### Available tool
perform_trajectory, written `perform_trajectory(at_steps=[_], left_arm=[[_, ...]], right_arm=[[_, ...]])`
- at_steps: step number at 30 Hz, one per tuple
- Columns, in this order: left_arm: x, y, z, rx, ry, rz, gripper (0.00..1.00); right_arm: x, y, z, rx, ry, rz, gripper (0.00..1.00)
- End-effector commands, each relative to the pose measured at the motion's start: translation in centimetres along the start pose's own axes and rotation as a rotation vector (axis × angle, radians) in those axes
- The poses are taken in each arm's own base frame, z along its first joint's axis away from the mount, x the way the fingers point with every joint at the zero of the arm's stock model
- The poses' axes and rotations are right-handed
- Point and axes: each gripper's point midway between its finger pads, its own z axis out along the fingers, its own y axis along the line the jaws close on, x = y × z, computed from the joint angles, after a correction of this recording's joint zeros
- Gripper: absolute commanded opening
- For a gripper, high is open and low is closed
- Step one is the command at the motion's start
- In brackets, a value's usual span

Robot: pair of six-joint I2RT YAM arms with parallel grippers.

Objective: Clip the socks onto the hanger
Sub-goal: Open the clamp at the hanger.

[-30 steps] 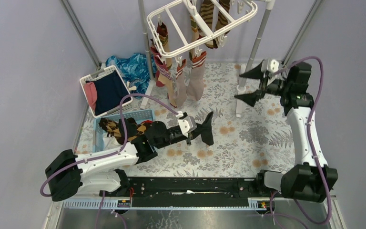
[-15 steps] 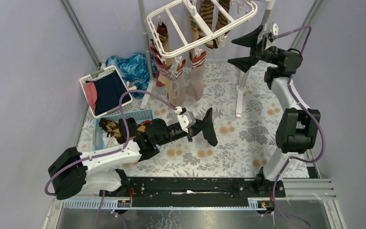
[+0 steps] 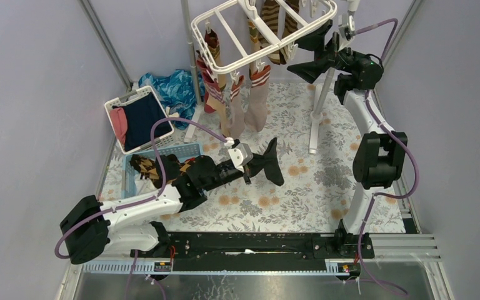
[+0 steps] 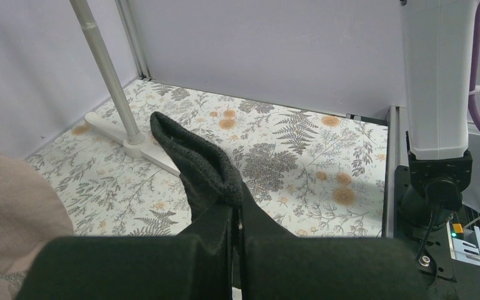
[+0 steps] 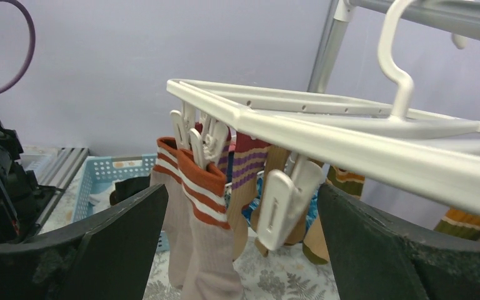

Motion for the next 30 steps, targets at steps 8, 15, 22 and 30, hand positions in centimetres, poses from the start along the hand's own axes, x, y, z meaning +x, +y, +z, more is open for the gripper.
perform_trajectory(at_steps=[8,15,22,30], left_arm=[[-1.1,0.4,-0.5,-0.021,-0.035,0.000,0.00],[-0.9,0.1,-0.6,-0.015,-0.033,-0.041,0.00],[-1.1,-0.1,-0.5,-0.007,-0.042,-0.051,0.00],[-1.3,-0.3,-0.5,0.001,-0.048,-0.061,0.00]], right_arm=[[-1.8,0.7,2.6,-0.043,-0.103,0.011,0.94],[-1.7,1.4,2.4,-0.038,-0.116,0.041,0.91],[-1.1,1.0,1.8,0.021,-0.085,0.066,0.88],[-1.6,2.0,1.4,0.046,-0.071,0.037,0.86]])
